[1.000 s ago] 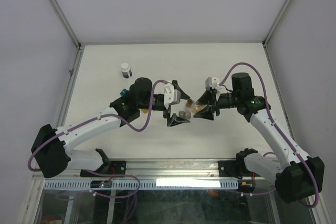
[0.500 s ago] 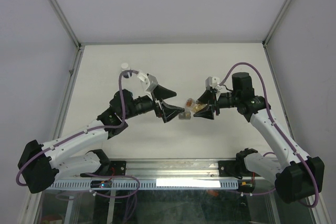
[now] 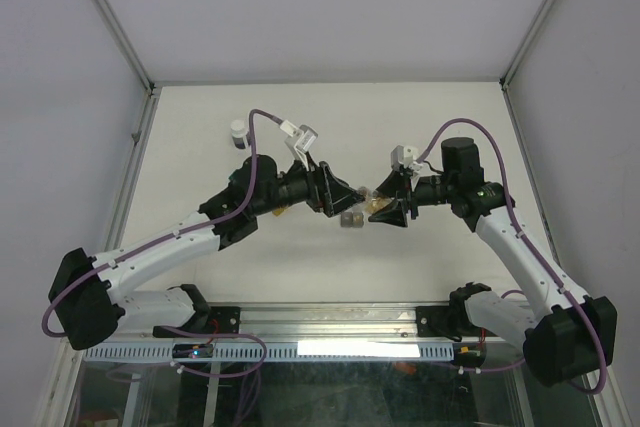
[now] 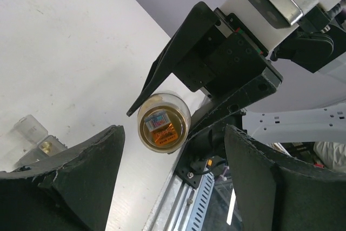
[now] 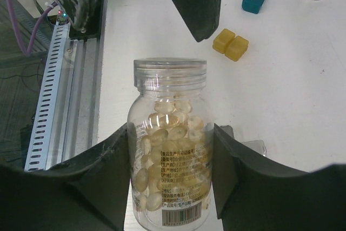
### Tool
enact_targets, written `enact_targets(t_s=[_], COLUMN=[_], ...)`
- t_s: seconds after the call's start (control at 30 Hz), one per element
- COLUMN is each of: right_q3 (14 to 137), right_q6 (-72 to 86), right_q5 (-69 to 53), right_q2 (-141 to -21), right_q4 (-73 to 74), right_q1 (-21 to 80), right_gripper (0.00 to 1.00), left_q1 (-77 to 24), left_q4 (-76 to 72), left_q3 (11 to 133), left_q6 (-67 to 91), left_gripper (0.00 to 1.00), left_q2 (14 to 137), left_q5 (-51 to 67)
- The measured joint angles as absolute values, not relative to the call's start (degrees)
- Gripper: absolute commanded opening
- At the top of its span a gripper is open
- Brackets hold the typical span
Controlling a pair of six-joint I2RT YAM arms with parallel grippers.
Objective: Sort the pills into containers
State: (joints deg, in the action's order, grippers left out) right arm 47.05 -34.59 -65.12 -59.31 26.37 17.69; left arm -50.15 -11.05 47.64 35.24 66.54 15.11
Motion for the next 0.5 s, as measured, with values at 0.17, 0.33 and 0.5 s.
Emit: enact_targets(t_s=[0.17,0.33,0.5], right_q3=[47.0,47.0,47.0], right_q6=[-34.6,-34.6,-34.6], right_q5=[-65.1,-64.9,-64.9], right_q2=[-59.3,-59.3,-59.3], right_q4=[26.4,26.4,26.4], right_q1=[17.7,17.7,17.7], right_gripper=[0.00,0.00,0.00], left_q1=[-51.3,-51.7,-51.8], left_q4=[-8.6,-7.8,-7.4], left_q3=[50.1,51.1,51.4], left_q6=[35.2,35.2,35.2], left_gripper=[0.71,0.63,0.48], left_q2=[69.0,70.7,72.0], left_q5=[14.7,14.6,15.1])
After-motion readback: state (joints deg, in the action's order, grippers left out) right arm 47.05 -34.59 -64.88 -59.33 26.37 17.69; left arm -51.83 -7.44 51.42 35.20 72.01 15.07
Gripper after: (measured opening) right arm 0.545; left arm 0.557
